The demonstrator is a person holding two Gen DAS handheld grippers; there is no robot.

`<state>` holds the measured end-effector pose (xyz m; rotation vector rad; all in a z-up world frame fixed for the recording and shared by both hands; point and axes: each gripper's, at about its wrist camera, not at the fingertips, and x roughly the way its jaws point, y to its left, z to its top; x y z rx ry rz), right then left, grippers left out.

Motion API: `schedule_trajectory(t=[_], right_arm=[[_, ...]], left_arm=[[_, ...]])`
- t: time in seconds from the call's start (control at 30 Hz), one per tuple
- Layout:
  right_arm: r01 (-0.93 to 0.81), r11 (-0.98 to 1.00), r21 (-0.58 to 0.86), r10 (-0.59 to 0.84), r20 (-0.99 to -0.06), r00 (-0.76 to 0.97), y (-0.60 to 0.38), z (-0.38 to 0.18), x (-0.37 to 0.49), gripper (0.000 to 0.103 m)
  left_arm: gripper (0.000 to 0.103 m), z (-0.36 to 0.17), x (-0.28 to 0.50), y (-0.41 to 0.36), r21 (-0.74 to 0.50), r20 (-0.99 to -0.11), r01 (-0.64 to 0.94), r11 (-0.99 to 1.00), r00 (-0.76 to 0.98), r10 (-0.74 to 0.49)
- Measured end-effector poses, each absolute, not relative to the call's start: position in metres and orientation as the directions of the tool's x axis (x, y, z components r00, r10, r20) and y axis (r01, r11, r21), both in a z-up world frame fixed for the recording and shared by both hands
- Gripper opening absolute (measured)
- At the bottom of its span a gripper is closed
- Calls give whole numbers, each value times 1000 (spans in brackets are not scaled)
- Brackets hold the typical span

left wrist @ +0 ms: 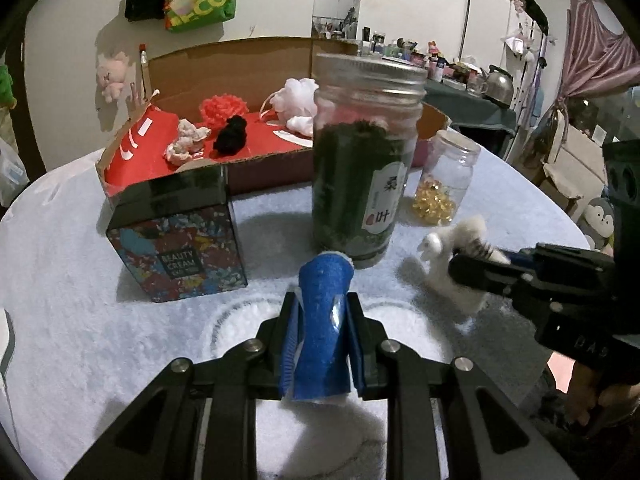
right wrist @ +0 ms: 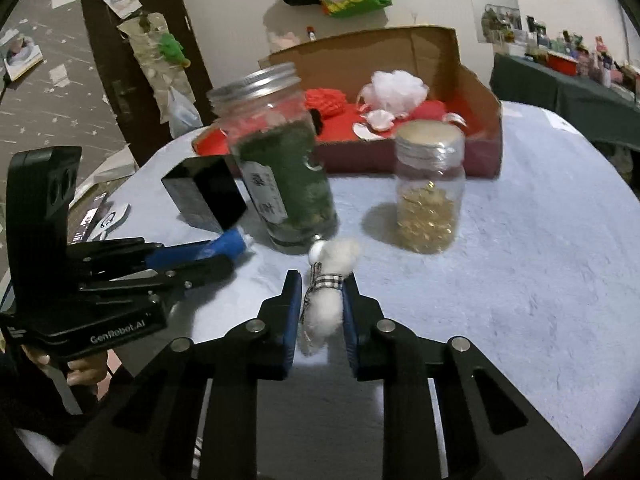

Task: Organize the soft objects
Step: 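Grasp the blue rolled sponge with the left tool while the right tool grasps the white plush bear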

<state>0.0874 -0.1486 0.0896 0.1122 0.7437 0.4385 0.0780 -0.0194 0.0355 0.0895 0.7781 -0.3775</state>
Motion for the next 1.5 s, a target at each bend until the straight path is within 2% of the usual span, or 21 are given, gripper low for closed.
schedule_trajectory(t=[0.2,0.33,0.43,0.53,0.6,0.63,0.67,0.7,0.77,0.87,1.0,1.13,1.17,1.23,1.3,1.5], right_arm=[[-380,878,292,477,-607,635,-143,95,86,13],[-394,835,384,551,-596,584,-146,92,91,13],[-345,875,339,483,-634,604,-149,86,94,13],[-317,901,296,433,-647,627,-153,84,92,18],[-297,923,245,382,-674,633,-152,82,93,25],[-287,932,220,357,-682,638,-152,81,93,28],[-275,942,191,329,-688,647,-153,81,92,35],[-259,954,149,288,-691,664,-154,80,90,53],[-251,962,111,259,-670,696,-156,83,85,76],[-266,957,119,277,-652,706,-158,87,82,76],[-289,951,115,288,-673,681,-148,79,88,76],[-288,956,52,243,-687,684,-136,66,92,76],[-291,956,34,237,-677,697,-134,66,91,76],[-301,953,25,240,-670,703,-131,64,91,76],[-311,950,36,255,-664,703,-131,64,90,56],[-328,941,86,302,-652,695,-135,72,90,51]], left_arm=[[24,39,77,-18,-71,-692,376,924,648,-317],[24,38,78,-18,-65,-700,380,923,642,-314],[24,30,79,-18,-39,-716,364,931,639,-280],[27,22,80,-17,-40,-723,354,934,635,-271],[29,21,78,-17,-31,-717,352,936,645,-266],[35,21,77,-17,-30,-715,351,936,647,-265],[38,21,77,-17,-32,-713,349,937,649,-266],[46,22,76,-16,-33,-709,346,938,653,-266],[52,22,74,-16,-28,-705,338,941,661,-258],[53,21,74,-15,-15,-701,330,944,669,-245],[54,19,74,-14,-10,-700,328,945,672,-241],[53,18,73,-15,-4,-694,332,943,678,-242],[51,18,72,-15,-4,-691,337,942,680,-246],[29,17,71,-16,-5,-685,354,935,680,-261],[24,18,70,-17,-8,-682,365,931,679,-272],[24,28,70,-22,-6,-670,384,923,684,-289]])
